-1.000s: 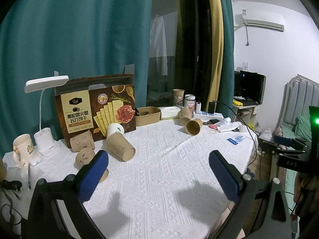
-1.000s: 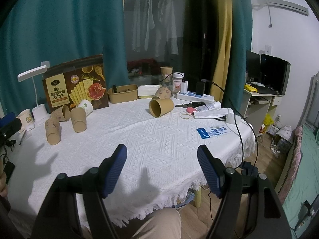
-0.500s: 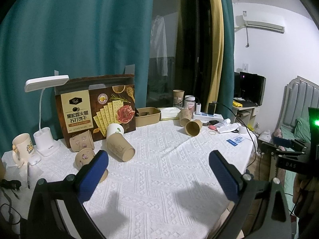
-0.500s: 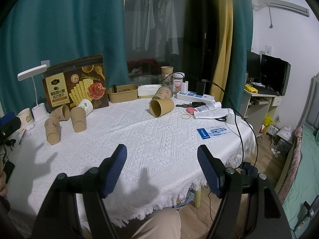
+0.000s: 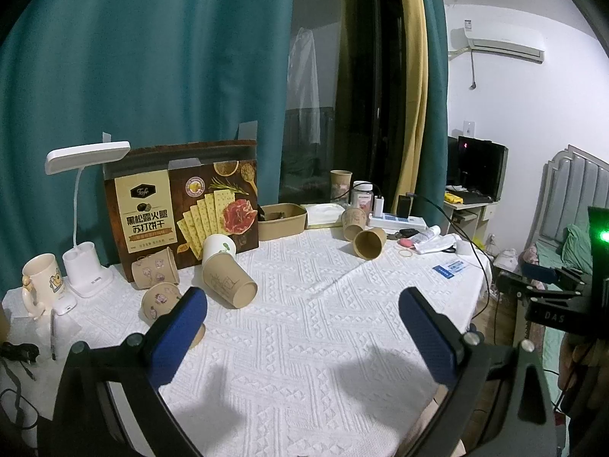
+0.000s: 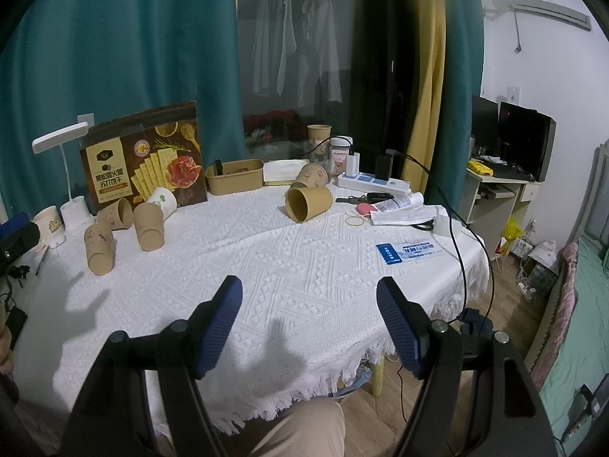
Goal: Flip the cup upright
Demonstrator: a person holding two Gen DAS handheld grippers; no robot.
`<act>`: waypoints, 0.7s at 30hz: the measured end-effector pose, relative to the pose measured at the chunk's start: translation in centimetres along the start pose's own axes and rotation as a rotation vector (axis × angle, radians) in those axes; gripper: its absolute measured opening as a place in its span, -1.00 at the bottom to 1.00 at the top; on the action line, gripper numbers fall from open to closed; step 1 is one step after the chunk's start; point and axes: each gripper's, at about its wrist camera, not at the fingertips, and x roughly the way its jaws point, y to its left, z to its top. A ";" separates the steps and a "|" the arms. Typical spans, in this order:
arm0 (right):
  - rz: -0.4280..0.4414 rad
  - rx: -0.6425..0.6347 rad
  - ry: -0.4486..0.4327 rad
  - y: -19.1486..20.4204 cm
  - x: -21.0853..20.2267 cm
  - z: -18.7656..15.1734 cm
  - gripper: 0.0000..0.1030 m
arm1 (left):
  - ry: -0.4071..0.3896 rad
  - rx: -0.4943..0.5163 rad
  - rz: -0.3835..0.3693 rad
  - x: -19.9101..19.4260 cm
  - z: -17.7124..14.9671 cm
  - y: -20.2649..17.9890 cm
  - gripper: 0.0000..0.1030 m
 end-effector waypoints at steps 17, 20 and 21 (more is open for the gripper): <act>-0.016 0.013 0.066 -6.8 9.1 -1.0 0.37 | 0.283 0.365 -0.183 13.2 -0.1 -9.4 1.00; -0.025 0.028 0.099 -9.3 12.0 -1.1 0.37 | 0.327 0.418 -0.183 16.9 0.4 -11.3 1.00; -0.026 0.034 0.105 -10.0 12.8 -1.1 0.37 | 0.340 0.422 -0.191 17.9 0.6 -11.7 1.00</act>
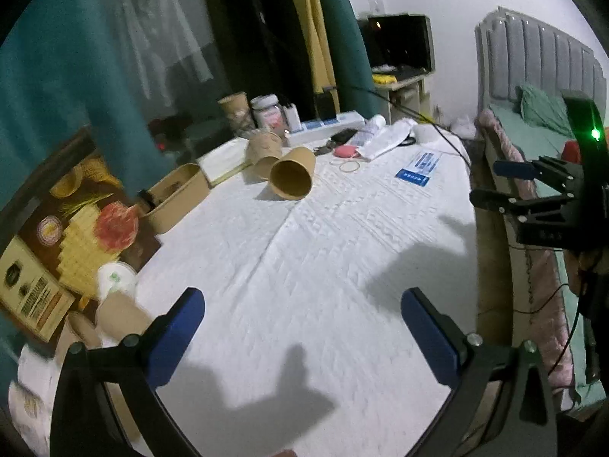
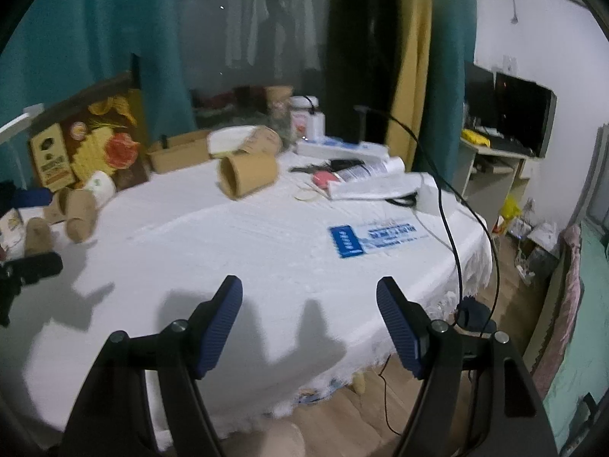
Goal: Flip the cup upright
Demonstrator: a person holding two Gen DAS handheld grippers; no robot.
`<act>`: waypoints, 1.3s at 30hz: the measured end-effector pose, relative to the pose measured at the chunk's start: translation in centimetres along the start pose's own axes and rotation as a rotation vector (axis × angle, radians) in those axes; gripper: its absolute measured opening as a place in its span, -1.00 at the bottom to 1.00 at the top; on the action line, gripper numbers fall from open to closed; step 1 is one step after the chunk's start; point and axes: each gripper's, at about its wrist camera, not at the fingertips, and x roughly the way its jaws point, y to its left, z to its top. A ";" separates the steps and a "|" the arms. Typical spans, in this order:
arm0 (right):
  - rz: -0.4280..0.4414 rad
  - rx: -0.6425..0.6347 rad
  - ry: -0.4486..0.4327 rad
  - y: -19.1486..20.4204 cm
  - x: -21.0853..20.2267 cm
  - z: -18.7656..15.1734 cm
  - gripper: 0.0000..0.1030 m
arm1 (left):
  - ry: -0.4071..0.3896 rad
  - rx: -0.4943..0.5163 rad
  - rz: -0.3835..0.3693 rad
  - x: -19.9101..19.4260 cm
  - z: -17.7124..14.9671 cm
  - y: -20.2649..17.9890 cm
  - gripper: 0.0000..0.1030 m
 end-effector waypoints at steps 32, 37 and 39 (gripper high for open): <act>0.059 0.132 0.061 -7.4 9.9 0.8 0.38 | 0.176 0.059 -0.025 24.7 13.4 2.2 0.16; 0.075 0.125 0.039 -5.4 7.1 0.5 0.38 | 0.163 0.052 -0.060 20.6 12.2 2.3 0.15; 0.085 0.118 0.028 -4.4 5.6 0.3 0.38 | 0.146 0.037 -0.067 18.2 11.7 2.4 0.16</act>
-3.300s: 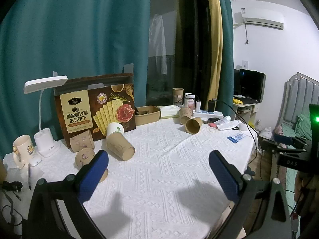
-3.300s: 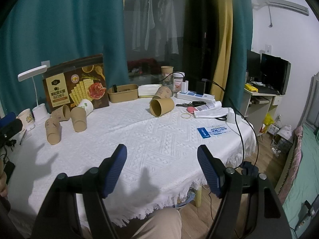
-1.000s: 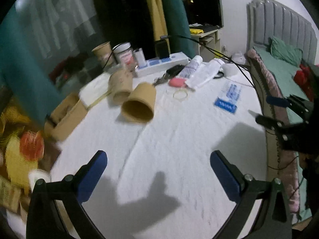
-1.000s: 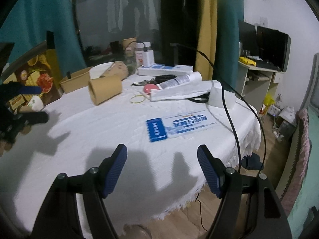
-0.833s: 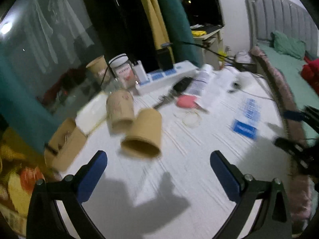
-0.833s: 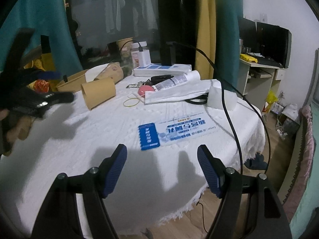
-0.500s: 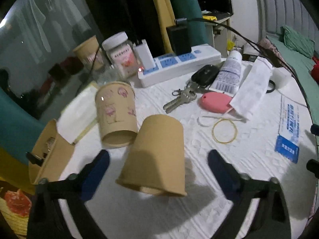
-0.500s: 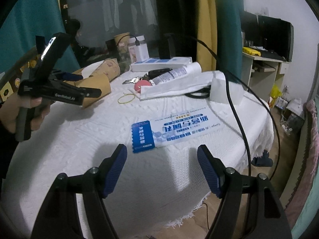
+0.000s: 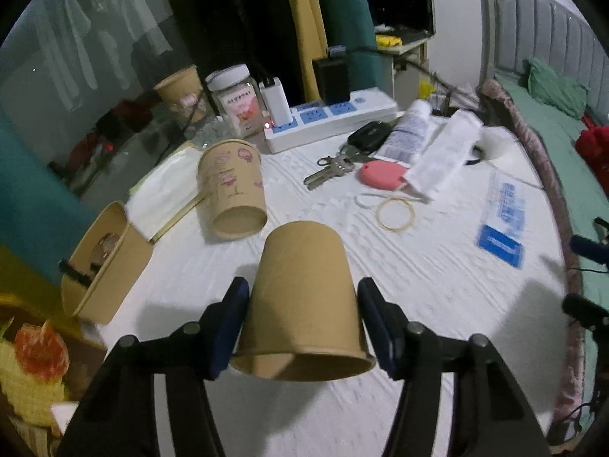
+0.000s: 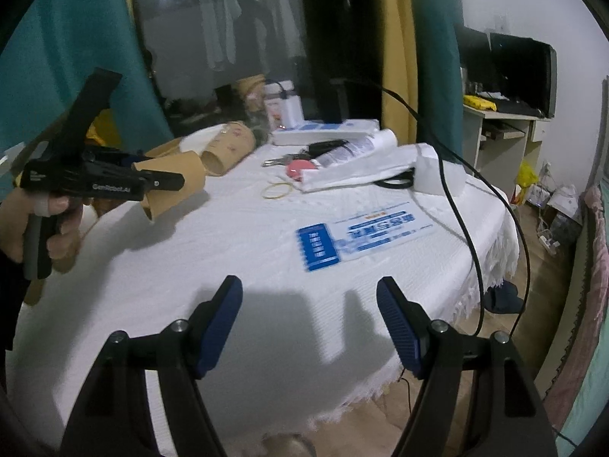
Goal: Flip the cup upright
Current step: 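Lift the kraft cup with the right tool and roll the tool over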
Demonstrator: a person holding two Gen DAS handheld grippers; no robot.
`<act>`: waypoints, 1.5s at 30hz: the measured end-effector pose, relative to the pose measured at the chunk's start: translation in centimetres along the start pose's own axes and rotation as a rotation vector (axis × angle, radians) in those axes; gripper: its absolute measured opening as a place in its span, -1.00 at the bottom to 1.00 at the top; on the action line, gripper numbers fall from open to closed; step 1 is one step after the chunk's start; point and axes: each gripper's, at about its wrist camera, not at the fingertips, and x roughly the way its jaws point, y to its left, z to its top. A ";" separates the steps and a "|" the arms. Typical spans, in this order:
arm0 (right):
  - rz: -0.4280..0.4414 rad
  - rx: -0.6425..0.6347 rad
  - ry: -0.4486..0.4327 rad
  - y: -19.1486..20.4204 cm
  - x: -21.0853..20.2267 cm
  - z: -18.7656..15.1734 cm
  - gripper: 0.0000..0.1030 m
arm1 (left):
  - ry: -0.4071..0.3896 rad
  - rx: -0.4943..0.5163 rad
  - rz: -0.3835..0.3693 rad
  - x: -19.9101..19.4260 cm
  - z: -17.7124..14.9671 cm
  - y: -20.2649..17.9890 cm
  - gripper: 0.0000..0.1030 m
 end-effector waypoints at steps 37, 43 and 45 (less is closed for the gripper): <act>0.166 -0.184 0.127 14.5 -7.5 -8.7 0.37 | -0.054 -0.170 -0.187 -16.8 -23.2 -1.5 0.45; 0.237 -0.384 0.131 17.9 -7.6 -6.3 0.37 | -0.112 -0.281 -0.169 -20.4 -25.7 0.5 0.46; 0.258 -0.470 0.125 19.7 -7.5 -5.7 0.37 | -0.115 -0.327 -0.151 -21.1 -26.9 1.2 0.46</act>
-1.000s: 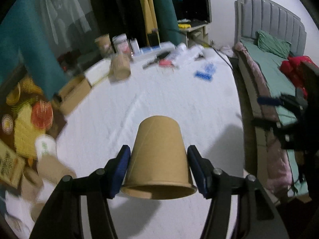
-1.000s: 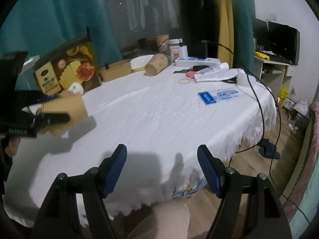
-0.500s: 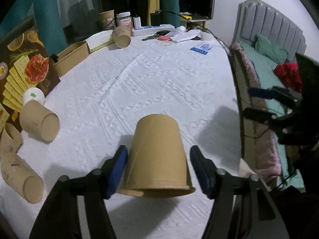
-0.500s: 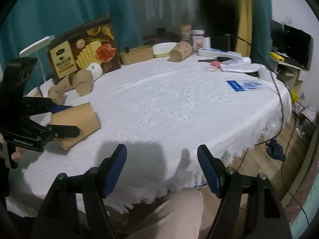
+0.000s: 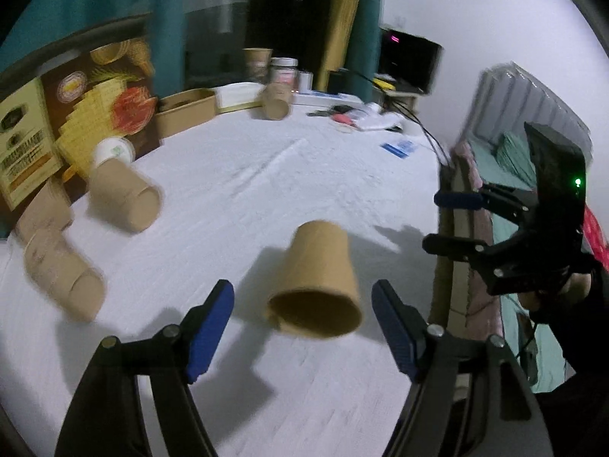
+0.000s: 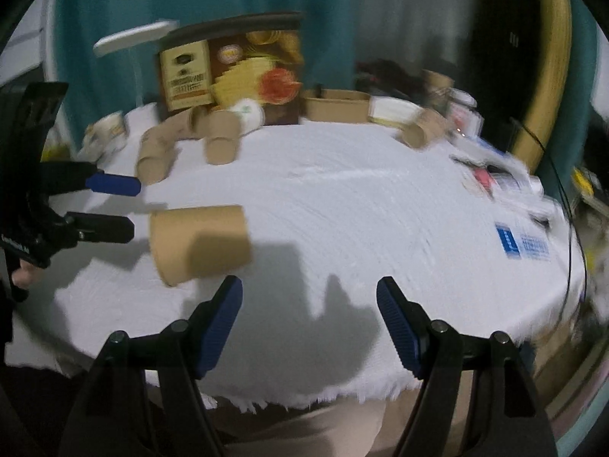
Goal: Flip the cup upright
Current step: 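Lift the kraft cup with the right tool and roll the tool over, then rotate the right tool to turn the held cup opening upward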
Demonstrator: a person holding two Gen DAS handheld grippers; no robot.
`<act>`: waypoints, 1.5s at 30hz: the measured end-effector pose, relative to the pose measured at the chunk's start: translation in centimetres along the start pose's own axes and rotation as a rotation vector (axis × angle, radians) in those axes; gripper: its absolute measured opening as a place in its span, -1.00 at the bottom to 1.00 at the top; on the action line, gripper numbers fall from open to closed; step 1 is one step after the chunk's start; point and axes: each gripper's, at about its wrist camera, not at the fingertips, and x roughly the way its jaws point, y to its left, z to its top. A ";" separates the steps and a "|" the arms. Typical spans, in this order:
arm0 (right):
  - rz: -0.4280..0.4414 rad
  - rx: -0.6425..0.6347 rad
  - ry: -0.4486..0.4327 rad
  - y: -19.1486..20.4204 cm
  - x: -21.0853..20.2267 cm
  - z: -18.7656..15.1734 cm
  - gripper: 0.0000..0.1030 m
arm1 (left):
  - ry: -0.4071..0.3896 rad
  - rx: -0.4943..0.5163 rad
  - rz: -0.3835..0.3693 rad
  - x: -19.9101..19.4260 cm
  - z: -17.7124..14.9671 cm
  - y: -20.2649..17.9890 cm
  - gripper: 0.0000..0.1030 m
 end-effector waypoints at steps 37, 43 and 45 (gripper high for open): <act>0.101 -1.523 0.654 15.2 11.3 3.8 0.38 | -0.105 -0.426 0.138 -6.9 -9.4 10.0 0.46; 0.135 -1.563 0.725 15.1 12.5 3.5 0.31 | -0.102 -0.444 0.140 -7.1 -9.8 10.6 0.46; 0.135 -1.565 0.740 14.9 12.8 3.5 0.22 | -0.101 -0.449 0.137 -7.0 -9.8 10.8 0.46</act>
